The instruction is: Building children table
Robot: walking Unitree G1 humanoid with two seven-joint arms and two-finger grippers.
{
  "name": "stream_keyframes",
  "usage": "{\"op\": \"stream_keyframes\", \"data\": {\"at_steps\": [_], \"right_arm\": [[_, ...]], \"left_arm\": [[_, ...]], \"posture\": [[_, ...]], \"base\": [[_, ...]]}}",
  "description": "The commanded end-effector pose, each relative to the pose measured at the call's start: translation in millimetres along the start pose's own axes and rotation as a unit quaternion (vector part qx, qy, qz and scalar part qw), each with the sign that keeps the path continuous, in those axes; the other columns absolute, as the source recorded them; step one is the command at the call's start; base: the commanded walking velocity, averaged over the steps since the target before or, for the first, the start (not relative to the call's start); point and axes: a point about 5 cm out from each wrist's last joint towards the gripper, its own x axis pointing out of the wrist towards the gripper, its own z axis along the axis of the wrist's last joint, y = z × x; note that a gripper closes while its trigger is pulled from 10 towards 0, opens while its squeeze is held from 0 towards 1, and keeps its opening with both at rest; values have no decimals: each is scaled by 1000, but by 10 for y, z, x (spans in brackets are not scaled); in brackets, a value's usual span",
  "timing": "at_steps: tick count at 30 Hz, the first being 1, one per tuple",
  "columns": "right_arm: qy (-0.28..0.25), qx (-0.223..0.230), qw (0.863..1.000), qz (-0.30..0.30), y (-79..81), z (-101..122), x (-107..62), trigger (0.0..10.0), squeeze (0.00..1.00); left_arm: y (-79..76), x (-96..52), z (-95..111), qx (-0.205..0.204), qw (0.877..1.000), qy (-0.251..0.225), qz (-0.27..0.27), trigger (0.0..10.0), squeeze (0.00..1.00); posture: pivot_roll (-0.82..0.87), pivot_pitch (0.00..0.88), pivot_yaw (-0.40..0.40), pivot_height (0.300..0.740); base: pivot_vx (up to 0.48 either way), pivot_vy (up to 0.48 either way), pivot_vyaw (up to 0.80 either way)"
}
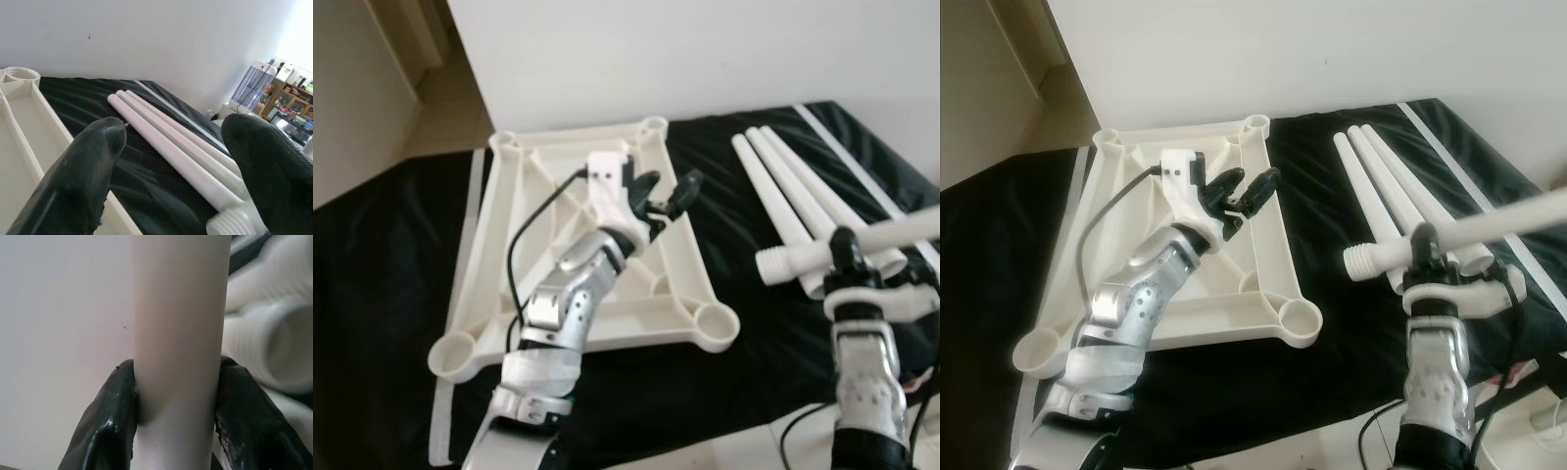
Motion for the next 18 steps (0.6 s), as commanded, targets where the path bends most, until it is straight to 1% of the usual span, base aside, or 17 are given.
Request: {"op": "stream_keyframes", "data": {"at_steps": [1, 2, 3, 6, 7, 8, 9, 10, 12, 13, 16, 18], "right_arm": [[-3, 22, 1000, 21, 64, 14, -22, 10000, 0], [0, 35, 999, 26, 71, 4, -76, 10000, 0], [0, 35, 999, 26, 71, 4, -76, 10000, 0], [6, 117, 991, 59, 135, 9, -411, 10000, 0], [6, 117, 991, 59, 135, 9, -411, 10000, 0], [17, 135, 988, 78, 177, 14, -528, 10000, 0], [17, 135, 988, 78, 177, 14, -528, 10000, 0], [36, 147, 983, 107, 240, 24, -702, 10000, 0], [51, 152, 979, 123, 274, 41, -849, 10000, 0], [51, 152, 979, 123, 274, 41, -849, 10000, 0], [71, 179, 973, 126, 282, 97, -1111, 10000, 0], [75, 184, 972, 127, 281, 111, -1178, 10000, 0]], "left_arm": [[-33, 0, -5, 0, 1000, 5, -21, 10000, 0], [-35, -1, -5, 0, 1000, 6, -22, 10000, 0], [-35, -1, -5, 0, 1000, 6, -22, 10000, 0], [-46, -3, -8, -2, 1000, 7, -23, 10000, 0], [-46, -3, -8, -2, 1000, 7, -23, 10000, 0], [-54, 1, -7, -2, 1000, 7, -25, 10000, 0], [-54, 1, -7, -2, 1000, 7, -25, 10000, 0], [-65, 5, 1, -2, 1000, 6, -28, 10000, 0], [-63, 4, 9, -1, 1000, 6, -29, 10000, 0], [-63, 4, 9, -1, 1000, 6, -29, 10000, 0], [-50, -11, 22, 1, 1000, 6, -27, 10000, 0], [-46, -15, 30, 0, 1000, 5, -26, 10000, 0]], "posture": [[-88, 47, 58, 740], [-88, 47, 58, 740], [-88, 47, 58, 740], [-92, 59, 61, 740], [-92, 59, 61, 740], [-93, 61, 62, 740], [-93, 61, 62, 740], [-96, 68, 61, 740], [-97, 70, 61, 740], [-97, 70, 61, 740], [-98, 74, 60, 740], [-101, 75, 60, 740]], "base": [[0, 0, 0], [0, 0, 0], [0, 0, 0], [0, 0, 0], [0, 0, 0], [0, 0, 0], [0, 0, 0], [0, 0, 0], [0, 0, 0], [0, 0, 0], [0, 0, 0], [0, 0, 0]]}}
